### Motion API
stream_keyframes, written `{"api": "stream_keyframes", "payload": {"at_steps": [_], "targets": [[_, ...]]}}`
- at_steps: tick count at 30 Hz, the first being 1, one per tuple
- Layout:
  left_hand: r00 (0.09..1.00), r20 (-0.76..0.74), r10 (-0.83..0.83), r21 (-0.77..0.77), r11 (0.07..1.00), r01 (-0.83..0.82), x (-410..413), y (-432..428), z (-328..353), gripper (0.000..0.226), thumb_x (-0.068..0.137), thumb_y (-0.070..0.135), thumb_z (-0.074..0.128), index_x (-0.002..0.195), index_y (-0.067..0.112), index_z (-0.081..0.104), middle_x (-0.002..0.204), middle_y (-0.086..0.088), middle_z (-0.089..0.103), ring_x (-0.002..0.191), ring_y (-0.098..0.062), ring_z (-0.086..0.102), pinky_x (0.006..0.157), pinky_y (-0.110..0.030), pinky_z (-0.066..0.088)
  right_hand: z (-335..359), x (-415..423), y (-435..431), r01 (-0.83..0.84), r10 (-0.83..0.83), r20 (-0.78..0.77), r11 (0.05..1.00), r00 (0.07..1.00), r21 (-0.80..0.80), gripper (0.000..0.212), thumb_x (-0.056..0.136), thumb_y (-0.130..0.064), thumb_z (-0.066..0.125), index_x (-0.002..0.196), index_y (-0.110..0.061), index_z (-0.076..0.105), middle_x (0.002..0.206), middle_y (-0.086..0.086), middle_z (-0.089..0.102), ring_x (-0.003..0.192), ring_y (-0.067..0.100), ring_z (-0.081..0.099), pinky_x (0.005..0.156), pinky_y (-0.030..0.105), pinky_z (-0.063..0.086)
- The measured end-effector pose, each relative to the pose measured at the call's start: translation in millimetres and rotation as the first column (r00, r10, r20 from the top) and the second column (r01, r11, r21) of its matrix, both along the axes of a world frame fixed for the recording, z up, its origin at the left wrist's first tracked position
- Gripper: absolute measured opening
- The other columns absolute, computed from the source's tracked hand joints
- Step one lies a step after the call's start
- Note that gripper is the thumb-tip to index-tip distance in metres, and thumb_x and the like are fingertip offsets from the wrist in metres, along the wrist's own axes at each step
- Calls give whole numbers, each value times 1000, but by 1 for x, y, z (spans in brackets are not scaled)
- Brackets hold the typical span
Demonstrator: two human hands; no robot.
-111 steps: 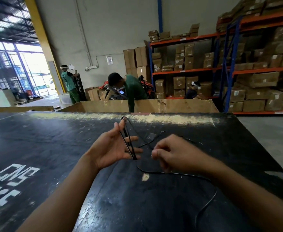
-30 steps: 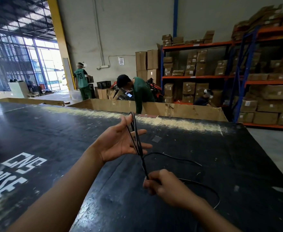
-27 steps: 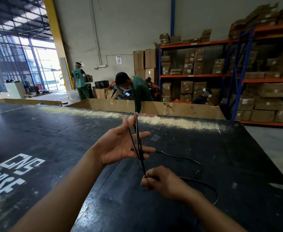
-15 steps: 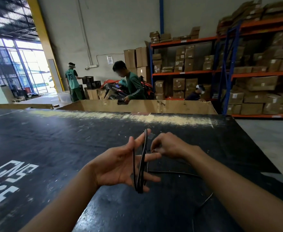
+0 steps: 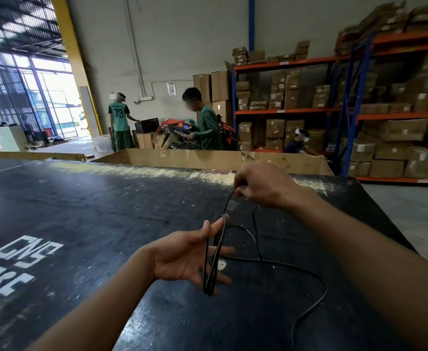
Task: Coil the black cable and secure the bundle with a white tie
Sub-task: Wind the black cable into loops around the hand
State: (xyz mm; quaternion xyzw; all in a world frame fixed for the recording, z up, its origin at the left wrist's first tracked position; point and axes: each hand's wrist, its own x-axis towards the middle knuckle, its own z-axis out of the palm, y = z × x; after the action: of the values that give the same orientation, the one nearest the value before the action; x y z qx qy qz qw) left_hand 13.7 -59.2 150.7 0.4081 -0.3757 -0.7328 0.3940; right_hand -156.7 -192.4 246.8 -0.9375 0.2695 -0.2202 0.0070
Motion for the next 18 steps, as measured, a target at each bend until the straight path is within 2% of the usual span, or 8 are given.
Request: {"api": "stream_keyframes", "payload": {"at_steps": [3,5,7,10,12,15,18], "targets": [[996,16,85,4,996,-85,9,-5,-2,35,92,55,46,125,55,57,154,-11,35,127,-58,44,97,-72,38,1,0,15,-21,21,51,1000,998,-18,11,87,-28,67,86,-20,75,87,1,74,79,20,65,83,51,53],[991,3,135,-12,991,-135,15,-8,-1,35,91,54,47,124,52,60,152,-12,36,124,-58,47,93,-71,44,-5,1,28,-50,49,74,999,996,10,13,88,-29,66,86,-19,74,86,2,74,74,20,66,73,46,57],[986,-6,164,-41,986,-164,21,-13,1,39,91,55,48,127,47,60,148,-12,36,117,-55,54,87,-68,49,-16,2,41,-68,64,92,997,994,41,15,90,-30,63,89,-19,74,85,3,73,72,20,66,69,45,57],[973,-53,226,-76,970,-230,28,-21,8,45,93,55,44,135,39,53,133,-15,48,107,-51,60,84,-66,51,-42,2,60,-84,66,120,984,991,156,20,92,-34,57,88,-20,71,83,2,73,70,21,66,68,44,58],[952,-109,285,-99,950,-296,32,-25,15,39,91,53,46,125,38,57,121,-15,52,97,-46,65,79,-66,52,-63,-1,72,-96,67,116,960,991,264,24,92,-37,53,84,-20,67,81,3,71,70,26,66,66,43,56],[928,-121,353,-120,922,-367,38,-27,26,38,87,52,49,121,40,58,131,-15,45,102,-55,62,73,-66,54,-93,-6,87,-115,72,129,922,989,371,24,93,-36,46,81,-18,58,78,4,68,75,28,64,67,42,52],[923,-125,365,-134,915,-380,37,-26,34,37,88,53,48,121,41,58,149,-16,38,115,-63,51,86,-73,46,-115,-9,94,-144,63,181,865,981,481,25,94,-33,46,83,-14,57,76,5,68,75,28,63,69,41,51]]}}
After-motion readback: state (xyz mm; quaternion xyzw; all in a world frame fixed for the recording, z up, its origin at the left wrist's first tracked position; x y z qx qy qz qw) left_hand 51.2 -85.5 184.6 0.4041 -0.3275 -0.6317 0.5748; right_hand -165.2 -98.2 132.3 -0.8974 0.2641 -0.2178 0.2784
